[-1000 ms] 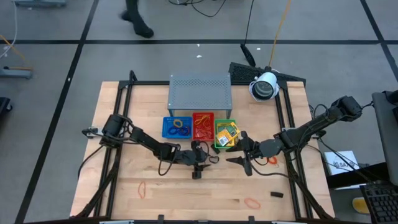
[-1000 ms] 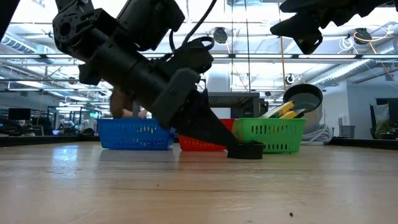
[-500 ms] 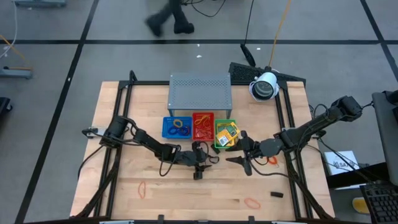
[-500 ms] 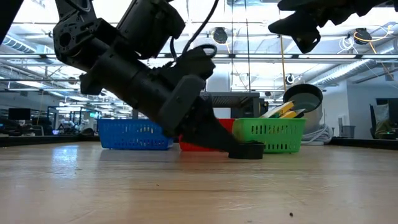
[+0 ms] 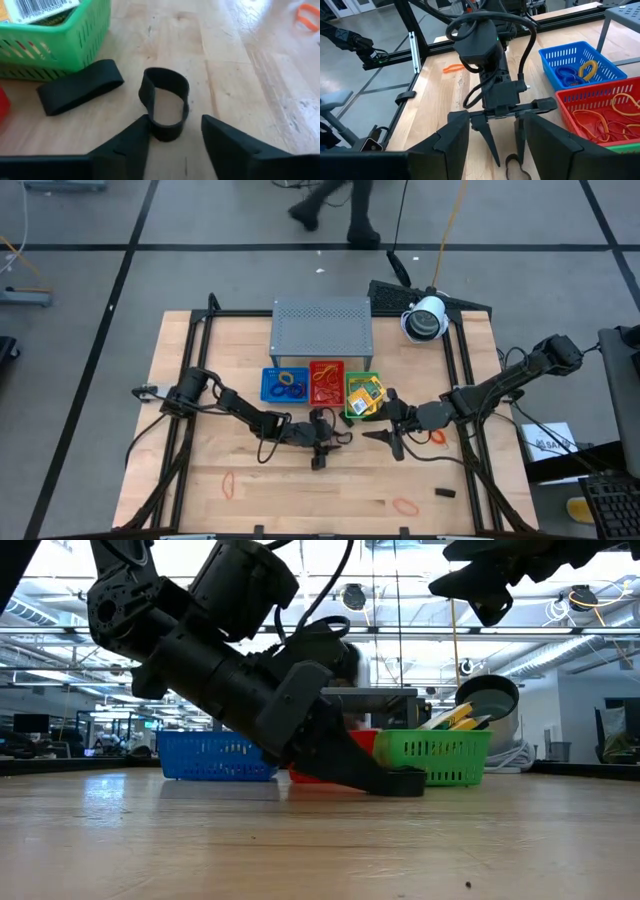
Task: Pick & Place Office Desk Supplies
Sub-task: Put the black rubber band into the red bin
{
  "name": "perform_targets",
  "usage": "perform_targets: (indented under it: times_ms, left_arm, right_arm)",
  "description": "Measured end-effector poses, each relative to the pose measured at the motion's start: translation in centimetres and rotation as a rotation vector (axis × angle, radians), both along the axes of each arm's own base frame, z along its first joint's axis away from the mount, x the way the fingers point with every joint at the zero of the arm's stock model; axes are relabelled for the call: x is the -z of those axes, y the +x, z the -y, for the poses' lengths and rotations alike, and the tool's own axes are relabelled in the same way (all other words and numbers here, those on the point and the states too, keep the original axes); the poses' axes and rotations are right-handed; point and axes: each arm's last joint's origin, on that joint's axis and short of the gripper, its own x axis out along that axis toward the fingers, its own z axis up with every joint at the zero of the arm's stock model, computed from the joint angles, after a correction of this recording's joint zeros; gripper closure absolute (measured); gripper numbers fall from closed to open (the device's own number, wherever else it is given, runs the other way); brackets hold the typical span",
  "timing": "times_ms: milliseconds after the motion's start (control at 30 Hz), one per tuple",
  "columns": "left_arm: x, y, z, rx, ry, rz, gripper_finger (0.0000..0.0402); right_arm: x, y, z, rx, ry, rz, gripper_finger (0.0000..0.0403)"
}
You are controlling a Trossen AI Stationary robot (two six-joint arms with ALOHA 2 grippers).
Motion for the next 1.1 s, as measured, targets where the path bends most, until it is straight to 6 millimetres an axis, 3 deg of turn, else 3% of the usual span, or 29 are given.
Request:
perform_targets:
  times_ms: [300,567,667,833,967,1100]
  left_arm:
    - [0.0,0.1,0.0,0.07,-0.037,-0.004,0.0385]
    - [-1.3,0.4,0.1,0.174,-0.12,0.074,0.0394]
    - [-3.4,0.4,0.6,0.206,-0.125,0.156,0.0396]
    - [-8.6,-0.3,0.5,0.198,-0.082,0.264,0.0396]
    - [-13.0,-2.3,-0.3,0.093,0.075,0.241,0.0397]
    - [-16.0,-5.1,-1.4,-0.086,0.227,0.144,0.0395]
  right_arm:
    - [0.0,0.0,0.0,0.0,0.0,0.0,0.022]
    - [0.0,0.0,0.0,-0.001,-0.001,0.0,0.022]
    - [0.0,0.0,0.0,-0.001,-0.001,0.0,0.022]
    - [0.0,0.0,0.0,-0.001,0.0,-0.001,0.022]
    - [0.0,0.0,-0.1,-0.003,0.001,-0.001,0.022]
    - [0.0,0.0,-0.1,-0.004,0.001,-0.001,0.022]
